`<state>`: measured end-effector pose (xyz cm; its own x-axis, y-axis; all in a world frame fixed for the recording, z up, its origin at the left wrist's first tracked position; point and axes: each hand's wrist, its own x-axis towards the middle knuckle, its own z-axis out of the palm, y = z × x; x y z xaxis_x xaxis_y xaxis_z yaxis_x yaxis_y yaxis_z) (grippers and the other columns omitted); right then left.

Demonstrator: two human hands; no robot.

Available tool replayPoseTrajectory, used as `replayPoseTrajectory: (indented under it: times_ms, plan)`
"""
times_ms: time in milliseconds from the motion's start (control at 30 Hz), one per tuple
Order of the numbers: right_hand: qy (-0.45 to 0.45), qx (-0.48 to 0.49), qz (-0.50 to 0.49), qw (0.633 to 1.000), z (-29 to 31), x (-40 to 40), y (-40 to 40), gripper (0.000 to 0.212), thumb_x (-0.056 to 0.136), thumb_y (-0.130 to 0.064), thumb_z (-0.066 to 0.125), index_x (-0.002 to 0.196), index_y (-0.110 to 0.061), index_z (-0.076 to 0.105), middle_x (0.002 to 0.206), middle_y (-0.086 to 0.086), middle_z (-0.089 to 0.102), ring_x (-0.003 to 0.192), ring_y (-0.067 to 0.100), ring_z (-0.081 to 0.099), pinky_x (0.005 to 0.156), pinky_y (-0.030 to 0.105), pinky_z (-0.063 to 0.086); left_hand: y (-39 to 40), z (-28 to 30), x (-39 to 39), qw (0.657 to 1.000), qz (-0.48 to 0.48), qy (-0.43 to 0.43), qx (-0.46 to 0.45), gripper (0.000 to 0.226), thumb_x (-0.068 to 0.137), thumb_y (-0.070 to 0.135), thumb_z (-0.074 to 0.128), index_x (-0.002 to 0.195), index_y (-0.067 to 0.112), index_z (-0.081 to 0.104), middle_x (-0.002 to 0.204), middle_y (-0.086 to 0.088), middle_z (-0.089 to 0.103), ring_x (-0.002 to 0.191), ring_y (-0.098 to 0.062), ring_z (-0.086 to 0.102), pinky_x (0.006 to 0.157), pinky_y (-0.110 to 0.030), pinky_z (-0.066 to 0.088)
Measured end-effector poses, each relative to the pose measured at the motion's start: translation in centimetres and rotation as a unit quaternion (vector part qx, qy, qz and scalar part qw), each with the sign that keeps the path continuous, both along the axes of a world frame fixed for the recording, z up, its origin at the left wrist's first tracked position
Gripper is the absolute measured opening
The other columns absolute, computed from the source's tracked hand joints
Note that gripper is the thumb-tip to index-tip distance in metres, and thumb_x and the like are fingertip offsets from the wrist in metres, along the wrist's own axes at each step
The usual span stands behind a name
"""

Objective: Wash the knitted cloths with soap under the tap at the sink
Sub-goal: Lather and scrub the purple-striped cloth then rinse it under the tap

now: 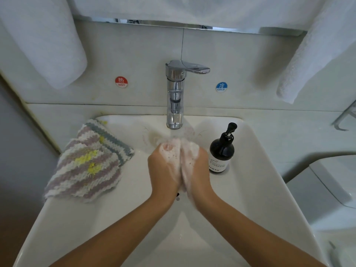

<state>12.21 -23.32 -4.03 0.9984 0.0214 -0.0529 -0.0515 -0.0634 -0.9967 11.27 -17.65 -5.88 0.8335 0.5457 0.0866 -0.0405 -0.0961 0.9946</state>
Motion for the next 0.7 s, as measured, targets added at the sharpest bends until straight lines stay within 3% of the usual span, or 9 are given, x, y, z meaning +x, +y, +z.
replayPoseTrajectory:
  times_ms: [67,167,233,400,533,600,700]
  plan:
    - [-0.018,0.0,0.02,1.0,-0.1,-0.6,-0.1,0.037,0.099,-0.013,0.051,0.062,-0.018,0.05,0.057,-0.006,0.048,0.059,0.012,0.049,0.055,0.027,0.041,0.3,0.0,0.2,1.0,0.008,-0.008,-0.003,0.038,0.093,-0.002,0.053,0.061,0.017,0.046,0.057,0.008,0.046,0.048,0.001,0.047,0.047,-0.012,0.039]
    - [-0.048,-0.01,-0.003,0.999,0.2,0.7,0.0,0.047,0.095,-0.019,0.05,0.049,-0.031,0.049,0.048,-0.015,0.041,0.054,0.01,0.04,0.053,0.032,0.037,-0.7,0.4,-1.1,1.0,-0.002,-0.019,0.014,0.04,0.094,-0.006,0.051,0.064,0.02,0.046,0.059,0.006,0.047,0.049,0.007,0.053,0.047,-0.007,0.041]
    - [-0.048,0.007,-0.02,0.999,0.1,1.1,-0.1,0.044,0.093,-0.019,0.047,0.052,-0.034,0.045,0.052,-0.016,0.041,0.054,0.009,0.037,0.056,0.035,0.036,-1.1,0.5,-1.4,0.999,-0.027,-0.015,-0.029,0.037,0.095,-0.005,0.048,0.065,0.017,0.049,0.059,0.004,0.049,0.047,0.007,0.053,0.046,-0.009,0.041]
    - [-0.042,-0.035,0.012,0.998,-0.5,0.2,0.0,0.033,0.097,-0.013,0.05,0.064,-0.019,0.049,0.063,-0.001,0.05,0.065,0.016,0.052,0.059,0.037,0.046,-0.1,0.8,-0.2,0.999,0.003,-0.026,-0.042,0.041,0.095,-0.003,0.05,0.062,0.021,0.045,0.059,0.008,0.047,0.052,0.009,0.052,0.048,-0.008,0.039]
    - [-0.055,-0.015,-0.005,0.998,0.4,1.4,-0.6,0.048,0.098,-0.005,0.045,0.058,-0.033,0.041,0.058,-0.012,0.04,0.056,0.01,0.038,0.058,0.037,0.039,-1.5,1.2,-1.2,0.999,-0.015,-0.021,-0.034,0.038,0.098,0.006,0.046,0.061,0.016,0.045,0.052,0.005,0.046,0.047,-0.002,0.048,0.048,-0.022,0.042]
    - [-0.04,-0.015,-0.001,0.999,0.0,0.7,-0.7,0.035,0.098,-0.005,0.047,0.071,-0.027,0.049,0.068,-0.01,0.05,0.064,0.01,0.051,0.066,0.034,0.047,-1.1,1.1,-0.9,1.0,-0.014,-0.022,-0.007,0.038,0.096,0.002,0.048,0.061,0.016,0.045,0.053,0.007,0.046,0.046,-0.001,0.047,0.047,-0.015,0.04]
    - [-0.03,-0.035,0.036,0.998,-0.3,-0.2,-0.6,0.036,0.096,-0.001,0.048,0.067,-0.021,0.047,0.062,-0.01,0.046,0.058,0.005,0.05,0.056,0.02,0.042,0.2,0.5,0.0,1.0,0.012,-0.013,-0.01,0.034,0.094,-0.003,0.051,0.064,0.014,0.047,0.06,0.006,0.048,0.051,0.0,0.048,0.048,-0.01,0.04]
